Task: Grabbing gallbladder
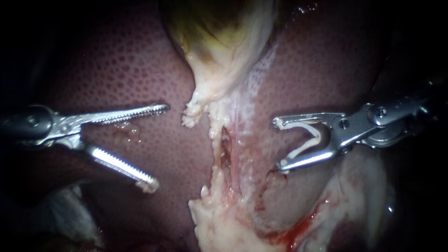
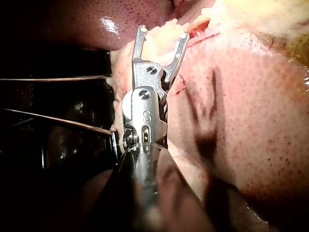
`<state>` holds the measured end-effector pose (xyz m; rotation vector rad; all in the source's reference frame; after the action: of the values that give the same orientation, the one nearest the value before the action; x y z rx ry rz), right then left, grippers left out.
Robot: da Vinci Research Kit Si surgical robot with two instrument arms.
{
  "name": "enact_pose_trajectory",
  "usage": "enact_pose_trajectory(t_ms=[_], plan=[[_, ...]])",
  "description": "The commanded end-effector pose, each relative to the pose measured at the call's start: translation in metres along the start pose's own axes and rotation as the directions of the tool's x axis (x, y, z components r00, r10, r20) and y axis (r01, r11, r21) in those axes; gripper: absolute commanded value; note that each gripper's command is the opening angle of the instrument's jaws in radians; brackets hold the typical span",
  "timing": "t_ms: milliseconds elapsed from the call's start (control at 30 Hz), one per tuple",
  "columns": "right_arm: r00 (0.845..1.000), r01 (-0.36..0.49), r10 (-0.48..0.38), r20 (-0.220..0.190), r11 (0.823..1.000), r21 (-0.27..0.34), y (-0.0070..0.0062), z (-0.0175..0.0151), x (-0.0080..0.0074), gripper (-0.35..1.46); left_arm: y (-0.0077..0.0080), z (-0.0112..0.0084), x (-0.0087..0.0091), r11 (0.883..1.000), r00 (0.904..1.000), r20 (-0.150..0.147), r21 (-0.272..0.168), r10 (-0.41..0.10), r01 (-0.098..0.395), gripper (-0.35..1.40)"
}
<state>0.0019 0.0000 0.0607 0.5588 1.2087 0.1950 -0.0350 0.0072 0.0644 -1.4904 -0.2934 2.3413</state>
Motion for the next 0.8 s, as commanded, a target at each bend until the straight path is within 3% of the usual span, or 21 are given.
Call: enact_pose_trajectory(t_ms=[33, 267, 367, 500, 600, 733, 800], plan=[[1.0, 0.0, 0.0, 0.0, 1.0, 0.0, 0.0, 0.0, 0.0, 0.6, -0.0001, 0.0, 0.0, 1.0, 1.0, 0.0, 0.001, 0.001, -0.001, 1.18], [1.0, 0.0, 0.0, 0.0, 1.0, 0.001, 0.0, -0.0001, 0.0, 0.6, -0.0006, 0.0002, -0.0001, 0.999, 0.9994, -0.003, 0.001, -0.035, 0.035, 1.14], [1.0, 0.0, 0.0, 0.0, 1.0, 0.0, 0.0, 0.0, 0.0, 0.6, -0.0015, 0.0005, -0.0002, 0.998, 0.9985, -0.004, 0.001, -0.055, 0.055, 1.13], [1.0, 0.0, 0.0, 0.0, 1.0, 0.0, 0.0001, 0.0, 0.0, 0.6, -0.0032, 0.0008, -0.0004, 0.993, 0.9931, -0.009, -0.004, -0.117, 0.117, 1.06], [1.0, 0.0, 0.0, 0.0, 1.0, 0.0, 0.0001, 0.0, 0.0, 0.6, -0.0047, 0.0013, -0.0006, 0.987, 0.9869, -0.012, -0.003, -0.161, 0.161, 0.98], [1.0, 0.0, 0.0, 0.0, 1.0, -0.001, 0.0001, 0.0, 0.0, 0.6, -0.0066, 0.0025, -0.0008, 0.97, 0.9696, -0.018, -0.002, -0.244, 0.244, 0.93], [1.0, 0.0, 0.0, 0.0, 1.0, -0.001, 0.0001, 0.0, 0.0, 0.6, -0.0072, 0.003, -0.0009, 0.965, 0.9648, -0.026, 0.0, -0.262, 0.262, 0.88]])
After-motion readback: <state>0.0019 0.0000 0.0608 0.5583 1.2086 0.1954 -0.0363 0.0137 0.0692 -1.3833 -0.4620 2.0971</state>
